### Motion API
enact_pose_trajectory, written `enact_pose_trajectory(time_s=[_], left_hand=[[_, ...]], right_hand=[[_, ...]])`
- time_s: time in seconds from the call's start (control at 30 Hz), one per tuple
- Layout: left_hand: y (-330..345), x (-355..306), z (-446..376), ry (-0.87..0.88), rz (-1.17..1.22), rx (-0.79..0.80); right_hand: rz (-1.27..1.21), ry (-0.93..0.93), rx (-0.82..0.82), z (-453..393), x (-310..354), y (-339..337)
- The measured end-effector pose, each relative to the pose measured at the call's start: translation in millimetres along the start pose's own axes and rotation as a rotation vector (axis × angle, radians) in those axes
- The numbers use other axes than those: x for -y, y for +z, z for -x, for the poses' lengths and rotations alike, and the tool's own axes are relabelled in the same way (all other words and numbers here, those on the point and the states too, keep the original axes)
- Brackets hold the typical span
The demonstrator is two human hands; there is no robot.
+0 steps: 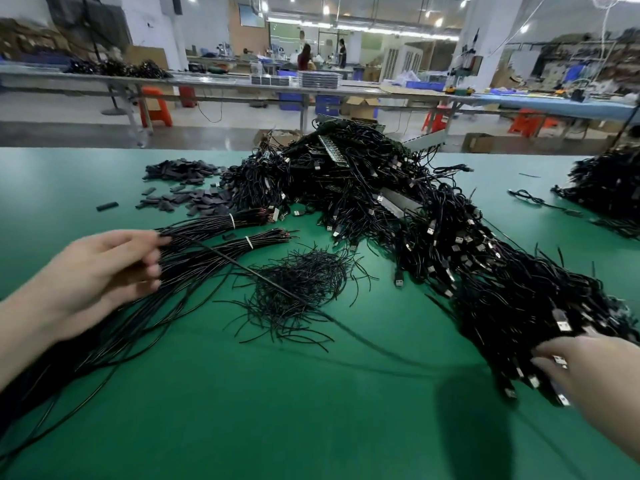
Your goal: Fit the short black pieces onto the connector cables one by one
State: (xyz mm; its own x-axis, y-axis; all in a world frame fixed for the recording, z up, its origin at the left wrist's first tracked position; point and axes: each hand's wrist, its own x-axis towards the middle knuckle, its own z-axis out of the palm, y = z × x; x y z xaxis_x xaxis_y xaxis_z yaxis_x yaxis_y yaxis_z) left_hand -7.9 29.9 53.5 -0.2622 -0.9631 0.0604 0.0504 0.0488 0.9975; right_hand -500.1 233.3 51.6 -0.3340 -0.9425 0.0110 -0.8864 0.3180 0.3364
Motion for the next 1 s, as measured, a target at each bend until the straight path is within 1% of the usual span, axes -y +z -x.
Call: enact_pose_trajectory(time_s=[0.03, 0.07, 0.1, 0.13, 0.17, 0.2, 0.23, 0.27, 0.37, 0.4, 0.43, 0.47, 0.53, 0.63, 0.7, 0.77, 0.83, 0.87, 0.9, 0.93, 0.97, 1.0], left_hand=[[27.7, -9.9, -7.5, 0.026, -0.032, 0.084], [60.4, -23.6, -9.8, 0.010, -0.045, 0.164], [86.4, -30.4, -16.0, 0.024, -0.037, 0.244], [114.0, -39.0, -17.6, 0.000, -0.029, 0.284], [136.3, -41.4, -22.5, -0.010, -0.020, 0.317], [157.6, -47.2, -21.0, -0.029, 0.004, 0.323], [173.3, -47.4, -22.5, -0.030, 0.054, 0.322], [184.9, -45.4, -25.8, -0.043, 0.115, 0.287], [201.9, -31.6, -33.8, -0.060, 0.325, 0.142], [203.9, -27.9, -33.9, -0.076, 0.396, 0.110], [205.3, -22.5, -35.1, -0.083, 0.442, 0.111], [206.4, -20.0, -32.9, -0.097, 0.448, 0.121], [206.8, -16.1, -32.7, -0.117, 0.371, 0.145], [197.2, -18.6, -36.7, -0.072, 0.207, 0.175], [188.0, -23.9, -37.1, -0.046, 0.155, 0.227], [182.2, -28.8, -35.3, -0.037, 0.185, 0.282], [179.5, -33.4, -32.9, -0.034, 0.261, 0.336], [178.3, -36.7, -31.1, -0.049, 0.308, 0.368], [177.1, -40.0, -29.1, -0.060, 0.354, 0.421], [176.1, -43.8, -25.5, -0.071, 0.378, 0.493], [173.8, -45.2, -23.2, -0.076, 0.359, 0.565], [171.3, -44.3, -21.2, -0.080, 0.287, 0.633]], right_hand=[[-0.114, 0.036, -0.077, -1.7, 15.0, -6.8], [-0.266, -0.051, -0.194, -2.1, 30.9, -12.0], [-0.492, -0.150, -0.283, -3.7, 52.1, -24.8], [-0.755, -0.218, -0.310, -4.6, 74.8, -42.8], [-0.982, -0.276, -0.266, -11.0, 97.8, -60.6], [-1.159, -0.331, -0.232, -19.7, 119.0, -70.0], [-1.235, -0.353, -0.240, -30.0, 137.0, -77.7], [-1.289, -0.351, -0.284, -38.6, 152.8, -86.2], [-1.472, -0.318, -0.430, -54.4, 177.4, -94.9], [-1.519, -0.328, -0.447, -56.9, 182.3, -94.1], [-1.563, -0.354, -0.427, -58.6, 186.7, -93.1], [-1.600, -0.385, -0.378, -61.5, 191.2, -90.7], [-1.637, -0.453, -0.198, -65.8, 199.6, -86.9], [-1.553, -0.576, 0.051, -68.7, 199.2, -81.4], [-1.578, -0.657, 0.154, -71.0, 192.9, -77.4], [-1.595, -0.746, 0.266, -73.7, 186.4, -72.1], [-1.587, -0.829, 0.506, -75.1, 183.6, -66.8], [-1.548, -0.851, 0.639, -76.4, 183.4, -63.1], [-1.480, -0.861, 0.733, -77.4, 183.5, -59.4], [-1.409, -0.846, 0.762, -78.6, 183.9, -55.8], [-1.369, -0.798, 0.746, -80.8, 183.3, -52.9], [-1.376, -0.707, 0.701, -83.6, 180.5, -51.8]])
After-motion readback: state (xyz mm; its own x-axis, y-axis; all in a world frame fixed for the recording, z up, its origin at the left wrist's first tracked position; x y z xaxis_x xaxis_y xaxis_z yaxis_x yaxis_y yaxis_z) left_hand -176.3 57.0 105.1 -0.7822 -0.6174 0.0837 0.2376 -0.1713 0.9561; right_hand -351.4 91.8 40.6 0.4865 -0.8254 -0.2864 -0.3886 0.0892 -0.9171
